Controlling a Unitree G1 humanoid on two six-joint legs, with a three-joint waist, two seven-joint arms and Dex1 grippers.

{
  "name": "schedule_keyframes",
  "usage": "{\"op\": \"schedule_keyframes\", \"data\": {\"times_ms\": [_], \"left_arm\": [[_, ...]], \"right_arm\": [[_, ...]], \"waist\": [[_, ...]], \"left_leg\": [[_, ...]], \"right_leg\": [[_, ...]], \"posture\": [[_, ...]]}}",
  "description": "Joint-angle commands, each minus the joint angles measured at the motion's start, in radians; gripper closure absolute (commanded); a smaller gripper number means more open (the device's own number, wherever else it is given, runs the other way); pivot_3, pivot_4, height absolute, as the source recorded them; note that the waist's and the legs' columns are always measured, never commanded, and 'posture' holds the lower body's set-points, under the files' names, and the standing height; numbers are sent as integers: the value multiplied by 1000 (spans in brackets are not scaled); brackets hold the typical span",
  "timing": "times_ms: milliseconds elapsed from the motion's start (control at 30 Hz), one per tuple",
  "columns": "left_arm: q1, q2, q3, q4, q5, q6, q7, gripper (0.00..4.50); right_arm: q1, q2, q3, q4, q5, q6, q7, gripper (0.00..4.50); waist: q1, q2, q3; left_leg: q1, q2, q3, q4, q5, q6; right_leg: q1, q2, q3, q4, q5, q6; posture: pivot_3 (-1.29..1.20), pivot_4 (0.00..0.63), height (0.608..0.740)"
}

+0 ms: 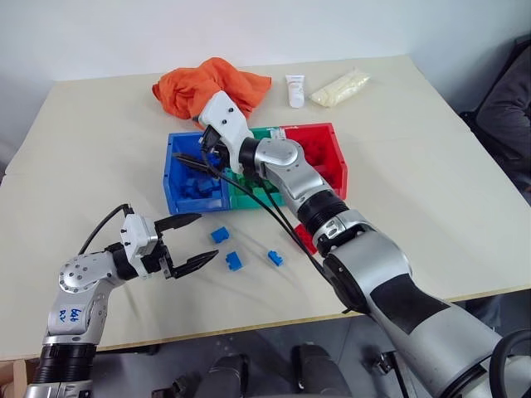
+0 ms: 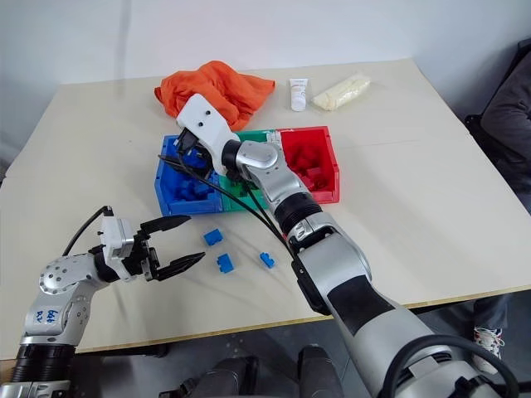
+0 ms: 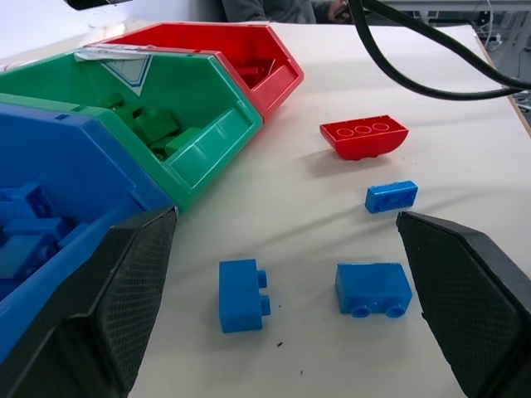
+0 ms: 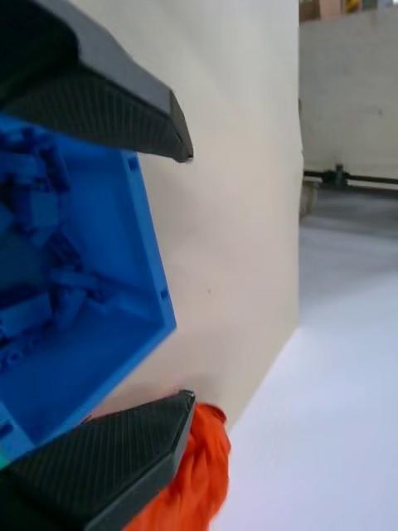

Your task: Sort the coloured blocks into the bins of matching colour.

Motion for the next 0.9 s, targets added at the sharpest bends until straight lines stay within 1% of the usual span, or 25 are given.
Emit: {"op": "schedule_keyframes", "data": {"times_ms": [33, 200, 300, 333, 400, 500, 633, 733, 767, 867, 900], "left_arm": [[-13, 4, 10, -8, 3, -17, 4, 0], [-15, 10, 13, 7, 1, -18, -7, 0], [-23, 11, 12, 23, 2, -22, -13, 0], [-27, 11, 11, 29, 3, -23, -15, 0], [-35, 9, 8, 41, 4, -27, -18, 0], [-44, 6, 2, 58, 7, -33, -23, 0], [-44, 4, 0, 69, 7, -37, -30, 0], [-39, 4, -2, 74, 5, -39, -36, 0], [-37, 4, -2, 76, 5, -39, -38, 0], [-35, 5, -5, 82, 4, -40, -49, 0], [-36, 6, -5, 84, 3, -41, -52, 0]], "right_arm": [[-8, -21, -27, -44, 9, -56, 62, 40], [116, -127, -32, -220, 56, -36, 274, 40], [272, -231, -14, -468, 122, 64, 458, 40], [322, -265, -10, -547, 136, 101, 489, 40], [417, -333, -13, -697, 160, 182, 513, 40], [546, -433, -40, -906, 207, 317, 512, 40], [693, -560, -91, -1099, 256, 442, 498, 40], [802, -654, -141, -1198, 291, 499, 498, 40], [849, -699, -164, -1228, 294, 522, 496, 40], [1067, -882, -275, -1302, 285, 589, 515, 40], [1115, -918, -295, -1318, 287, 601, 515, 40]], "waist": [[0, 0, 0], [3, 0, 0], [5, 0, 0], [5, 0, 0], [6, 0, 0], [7, 0, 0], [10, 0, 0], [30, 0, 0], [39, 0, 0], [73, 0, 0], [83, 0, 0]], "left_leg": [[0, 0, 0, 0, 0, 0], [0, 0, 0, 1, 0, 0], [0, 0, 0, 1, 0, 0], [0, 0, -1, 1, 0, 0], [-1, 0, 0, 1, 0, 0], [-2, 0, 0, 2, 0, 0], [-1, 1, 2, 2, 0, 0], [-1, 1, 3, 3, 0, 0], [-1, 1, 4, 3, 0, 0], [-2, 0, 6, 4, -1, 2], [-2, 0, 6, 4, -1, 2]], "right_leg": [[0, 0, 0, 0, 0, 0], [0, 0, 0, 0, 0, 0], [1, 0, 0, 0, 0, 0], [1, 0, 0, 0, 0, 0], [0, -1, 0, 0, 0, 0], [0, -1, 0, -1, 0, 0], [-1, 0, 0, -2, 0, -1], [-1, -1, 1, -3, -1, -1], [0, -1, 1, -4, -1, -1], [0, -1, 2, -5, -1, -1], [0, -2, 2, -6, -1, -1]], "posture": [[0, 150, 740], [0, 150, 740], [0, 150, 740], [0, 150, 740], [0, 150, 740], [0, 150, 740], [0, 150, 740], [0, 150, 740], [0, 150, 740], [0, 150, 740], [0, 150, 740]]}}
